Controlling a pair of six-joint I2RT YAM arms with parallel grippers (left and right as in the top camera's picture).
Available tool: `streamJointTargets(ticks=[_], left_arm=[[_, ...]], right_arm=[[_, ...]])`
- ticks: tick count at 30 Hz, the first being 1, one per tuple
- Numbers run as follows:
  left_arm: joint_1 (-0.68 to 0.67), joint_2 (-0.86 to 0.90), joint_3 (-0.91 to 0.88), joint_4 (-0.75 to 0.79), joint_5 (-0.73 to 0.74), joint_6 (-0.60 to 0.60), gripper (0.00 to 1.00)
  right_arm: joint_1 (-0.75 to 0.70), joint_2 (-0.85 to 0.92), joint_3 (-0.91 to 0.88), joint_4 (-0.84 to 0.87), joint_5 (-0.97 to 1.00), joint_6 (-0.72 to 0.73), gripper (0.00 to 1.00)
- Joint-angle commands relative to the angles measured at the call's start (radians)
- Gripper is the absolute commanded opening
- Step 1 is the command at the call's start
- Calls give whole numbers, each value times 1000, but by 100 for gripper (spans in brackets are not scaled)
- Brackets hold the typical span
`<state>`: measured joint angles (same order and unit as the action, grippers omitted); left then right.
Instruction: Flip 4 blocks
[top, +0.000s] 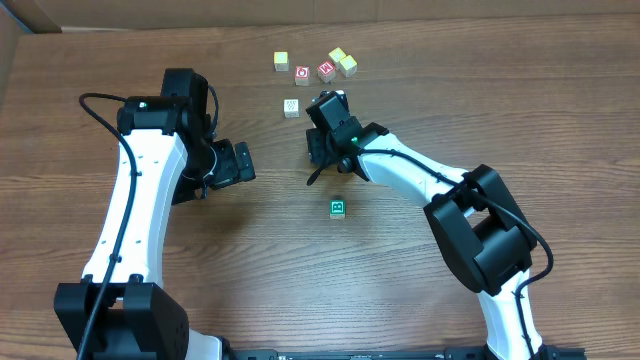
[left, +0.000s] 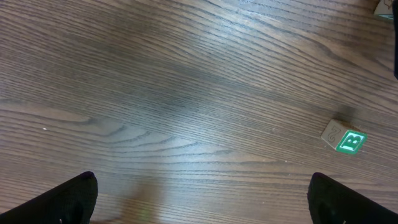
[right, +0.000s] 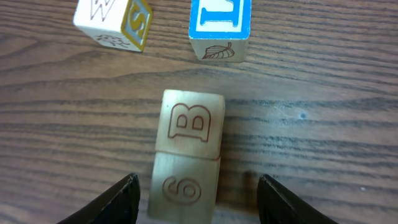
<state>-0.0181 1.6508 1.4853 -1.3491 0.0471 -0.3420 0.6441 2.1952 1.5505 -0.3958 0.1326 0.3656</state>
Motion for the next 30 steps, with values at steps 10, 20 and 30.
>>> streamJointTargets(ticks=[10, 20, 30], left_arm=[[-2, -9, 21, 0, -11, -18, 100], [-2, -9, 21, 0, -11, -18, 100], [-2, -9, 21, 0, -10, -18, 100]], right_arm=[[9, 16, 14, 58, 42, -4, 40], [20, -90, 15, 2, 54, -3, 34], [37, -469, 15, -307, 50, 59, 27]])
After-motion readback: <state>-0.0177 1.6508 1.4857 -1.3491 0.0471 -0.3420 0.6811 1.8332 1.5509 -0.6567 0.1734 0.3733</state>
